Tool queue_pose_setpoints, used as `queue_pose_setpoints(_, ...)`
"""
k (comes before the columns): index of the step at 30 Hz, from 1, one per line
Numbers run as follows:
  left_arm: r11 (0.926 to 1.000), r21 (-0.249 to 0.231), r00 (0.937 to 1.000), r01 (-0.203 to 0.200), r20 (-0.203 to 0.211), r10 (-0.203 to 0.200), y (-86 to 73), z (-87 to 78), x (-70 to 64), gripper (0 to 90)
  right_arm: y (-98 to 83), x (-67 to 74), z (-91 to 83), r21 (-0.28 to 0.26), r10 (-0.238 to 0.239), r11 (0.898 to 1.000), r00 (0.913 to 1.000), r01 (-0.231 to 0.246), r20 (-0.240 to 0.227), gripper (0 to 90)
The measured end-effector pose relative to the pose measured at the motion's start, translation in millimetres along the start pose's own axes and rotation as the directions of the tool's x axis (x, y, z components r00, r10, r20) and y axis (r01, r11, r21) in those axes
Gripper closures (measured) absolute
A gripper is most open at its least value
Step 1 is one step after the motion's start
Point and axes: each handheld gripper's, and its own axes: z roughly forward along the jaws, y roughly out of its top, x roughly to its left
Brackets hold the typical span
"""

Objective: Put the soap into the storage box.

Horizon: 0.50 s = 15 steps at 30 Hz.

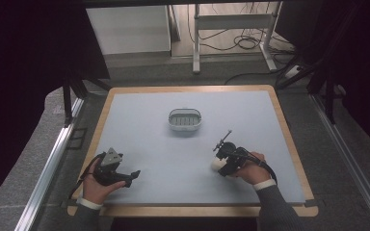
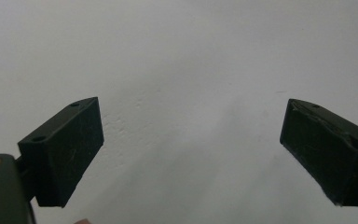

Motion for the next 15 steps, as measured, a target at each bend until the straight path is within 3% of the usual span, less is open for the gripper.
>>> queue_pose_setpoints(4, 1.0, 0.002, 1.0, -0.002, 0.001, 0.002, 0.0, 0.1, -0.1, 6.5, 3.3, -3.7, -8.0, -0.005, 0.001, 1.0, 1.0, -0.001, 0.0, 48.6)
queue_pose_setpoints(15, 1.0, 0.003, 1.0, -0.003, 0.001, 0.003, 0.0, 0.7, -0.1, 6.5, 16.7, -16.9, -23.1, -0.081, -0.001, 0.997, 0.9999, 0.0, -0.014, 48.6)
